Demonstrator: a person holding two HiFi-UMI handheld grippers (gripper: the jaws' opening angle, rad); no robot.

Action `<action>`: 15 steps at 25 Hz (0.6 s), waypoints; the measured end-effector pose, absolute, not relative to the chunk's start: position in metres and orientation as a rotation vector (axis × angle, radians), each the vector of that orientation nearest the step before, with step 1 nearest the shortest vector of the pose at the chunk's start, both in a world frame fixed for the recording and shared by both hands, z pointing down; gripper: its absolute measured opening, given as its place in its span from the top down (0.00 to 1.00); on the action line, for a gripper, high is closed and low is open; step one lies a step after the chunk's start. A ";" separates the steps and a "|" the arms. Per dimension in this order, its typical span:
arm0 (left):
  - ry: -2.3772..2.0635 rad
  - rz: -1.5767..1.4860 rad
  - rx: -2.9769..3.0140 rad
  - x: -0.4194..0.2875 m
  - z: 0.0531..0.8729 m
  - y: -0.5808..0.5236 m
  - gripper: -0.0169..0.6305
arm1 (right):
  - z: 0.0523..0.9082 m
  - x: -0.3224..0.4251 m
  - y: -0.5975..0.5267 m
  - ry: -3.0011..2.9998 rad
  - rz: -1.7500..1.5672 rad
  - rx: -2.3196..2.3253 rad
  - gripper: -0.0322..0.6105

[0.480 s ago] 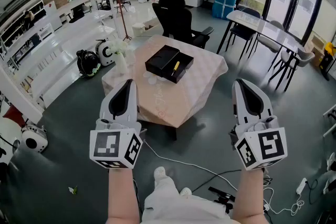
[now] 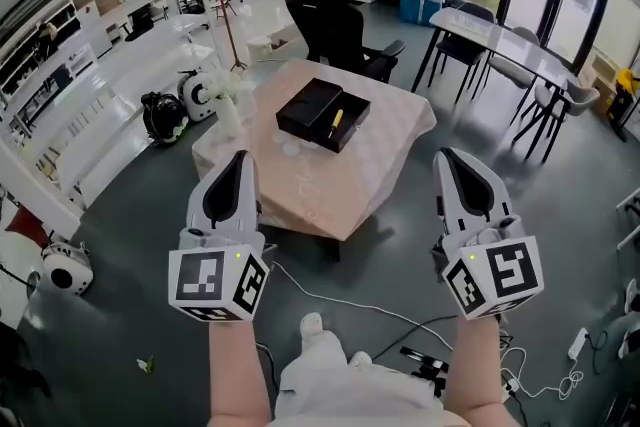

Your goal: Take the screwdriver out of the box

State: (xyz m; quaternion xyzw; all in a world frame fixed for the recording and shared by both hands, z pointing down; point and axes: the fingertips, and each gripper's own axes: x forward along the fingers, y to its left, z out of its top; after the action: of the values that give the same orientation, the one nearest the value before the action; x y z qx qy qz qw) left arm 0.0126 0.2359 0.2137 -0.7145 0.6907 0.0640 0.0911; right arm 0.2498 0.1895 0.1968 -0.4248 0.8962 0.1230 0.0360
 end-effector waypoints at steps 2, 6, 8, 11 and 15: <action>2.054 0.193 -2.126 0.003 0.213 0.224 0.96 | 0.196 0.239 0.179 2.754 0.375 -1.301 0.94; 2.042 0.192 -2.131 -0.023 0.210 0.189 0.96 | 0.194 0.214 0.143 2.751 0.377 -1.328 0.94; 2.031 0.190 -2.133 -0.040 0.208 0.166 0.96 | 0.195 0.200 0.120 2.742 0.376 -1.351 0.94; 2.016 0.196 -2.139 -0.069 0.206 0.132 0.96 | 0.197 0.175 0.085 2.726 0.388 -1.392 0.94; 1.991 0.200 -2.174 -0.104 0.215 0.096 0.96 | 0.206 0.144 0.051 2.698 0.377 -1.461 0.94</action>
State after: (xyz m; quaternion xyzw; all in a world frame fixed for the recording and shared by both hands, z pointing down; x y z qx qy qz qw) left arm -0.1042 0.0957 0.2145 -0.7326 0.6708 0.0674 0.0932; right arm 0.1437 0.0512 0.2055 -0.4724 0.8725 0.1219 0.0249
